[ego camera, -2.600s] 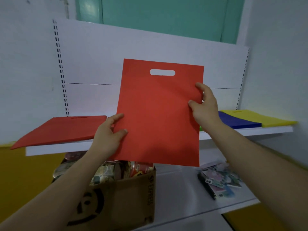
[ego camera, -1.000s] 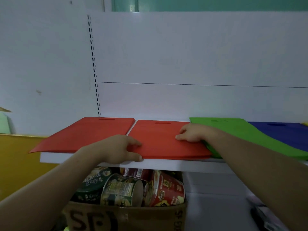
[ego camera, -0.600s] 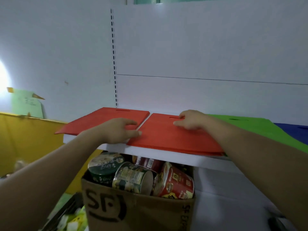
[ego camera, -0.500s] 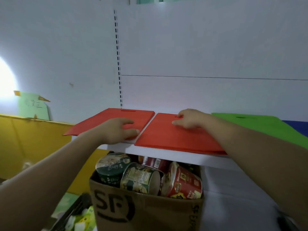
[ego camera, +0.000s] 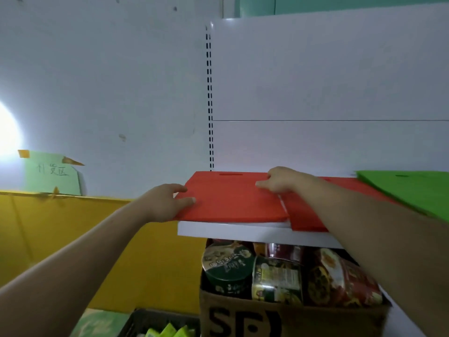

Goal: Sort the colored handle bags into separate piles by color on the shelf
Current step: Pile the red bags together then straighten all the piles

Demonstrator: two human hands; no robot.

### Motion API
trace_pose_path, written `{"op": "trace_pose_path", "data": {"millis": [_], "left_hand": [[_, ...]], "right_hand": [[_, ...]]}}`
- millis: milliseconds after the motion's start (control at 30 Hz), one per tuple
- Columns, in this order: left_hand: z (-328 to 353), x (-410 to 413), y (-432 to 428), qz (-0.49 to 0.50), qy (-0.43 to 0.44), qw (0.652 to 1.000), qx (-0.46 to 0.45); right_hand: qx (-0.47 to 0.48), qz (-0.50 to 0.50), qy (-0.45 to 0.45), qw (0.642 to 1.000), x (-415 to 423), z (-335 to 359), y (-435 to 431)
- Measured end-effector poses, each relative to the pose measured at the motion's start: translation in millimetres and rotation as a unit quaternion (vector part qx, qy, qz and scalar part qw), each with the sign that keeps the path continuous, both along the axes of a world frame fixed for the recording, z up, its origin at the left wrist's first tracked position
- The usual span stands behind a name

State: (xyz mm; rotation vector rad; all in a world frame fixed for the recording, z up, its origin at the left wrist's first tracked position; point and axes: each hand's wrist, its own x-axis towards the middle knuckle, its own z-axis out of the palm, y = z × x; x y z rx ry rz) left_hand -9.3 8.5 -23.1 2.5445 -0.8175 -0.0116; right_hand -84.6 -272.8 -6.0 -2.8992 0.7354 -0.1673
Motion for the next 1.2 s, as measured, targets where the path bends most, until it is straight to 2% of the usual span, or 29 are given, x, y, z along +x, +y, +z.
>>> {"op": "trace_pose_path", "data": {"millis": [300,467,600,767,967,1133,1200], "left_hand": [[-8,40,8,-0.061,0.060,0.995,-0.055],[-13,39,0,-0.082,0.075,0.993,-0.029],[-11,40,-1,-0.078,0.094,0.992,-0.039],[-11,38,-1,-0.069,0.105,0.991,-0.046],[-11,35,-1,-0.056,0.129,0.986,-0.087],[-10,33,3,-0.045,0.152,0.966,-0.205],[-11,33,5,-0.048,0.148,0.949,-0.273]], "right_hand": [[0.011,-0.094,-0.030,0.995,15,-11,21],[0.004,-0.086,0.055,0.995,18,-12,21],[-0.033,-0.077,0.054,0.995,21,-14,16],[-0.065,-0.071,-0.026,0.995,23,-16,16],[-0.043,-0.054,-0.182,0.981,18,-8,32],[0.099,-0.007,-0.368,0.925,8,-5,43],[0.121,0.008,-0.416,0.901,3,-2,50]]}}
